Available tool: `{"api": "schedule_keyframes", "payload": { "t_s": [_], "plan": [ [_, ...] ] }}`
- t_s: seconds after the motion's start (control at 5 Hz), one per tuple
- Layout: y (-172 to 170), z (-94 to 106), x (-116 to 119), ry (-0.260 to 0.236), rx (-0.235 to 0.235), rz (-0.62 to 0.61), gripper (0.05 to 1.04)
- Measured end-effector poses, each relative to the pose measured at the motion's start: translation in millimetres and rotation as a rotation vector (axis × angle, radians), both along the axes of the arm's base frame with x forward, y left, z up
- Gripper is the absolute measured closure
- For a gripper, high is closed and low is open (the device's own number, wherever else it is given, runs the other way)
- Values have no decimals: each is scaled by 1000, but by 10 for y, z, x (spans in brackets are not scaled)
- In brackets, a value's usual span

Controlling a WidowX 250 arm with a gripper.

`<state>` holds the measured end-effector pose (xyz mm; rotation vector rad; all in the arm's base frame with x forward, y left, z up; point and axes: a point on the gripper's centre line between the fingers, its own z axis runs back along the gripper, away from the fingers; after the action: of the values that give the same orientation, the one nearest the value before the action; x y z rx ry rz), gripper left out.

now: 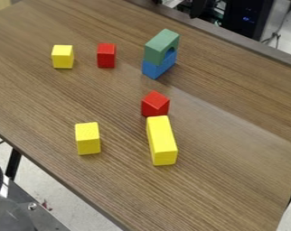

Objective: Removed the green arch on top of the blue arch and placed it o the table

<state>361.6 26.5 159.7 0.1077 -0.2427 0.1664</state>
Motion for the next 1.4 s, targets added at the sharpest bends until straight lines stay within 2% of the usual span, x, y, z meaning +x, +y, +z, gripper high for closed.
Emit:
{"api": "schedule_keyframes", "payload": {
  "t_s": [0.6,1.2,1.4],
  "plan": [
    [41,-306,6,87,1,-32,85],
    [125,-524,152,105,-14,-46,85],
    [160,-543,198,98,-17,-46,85]
  ]
}}
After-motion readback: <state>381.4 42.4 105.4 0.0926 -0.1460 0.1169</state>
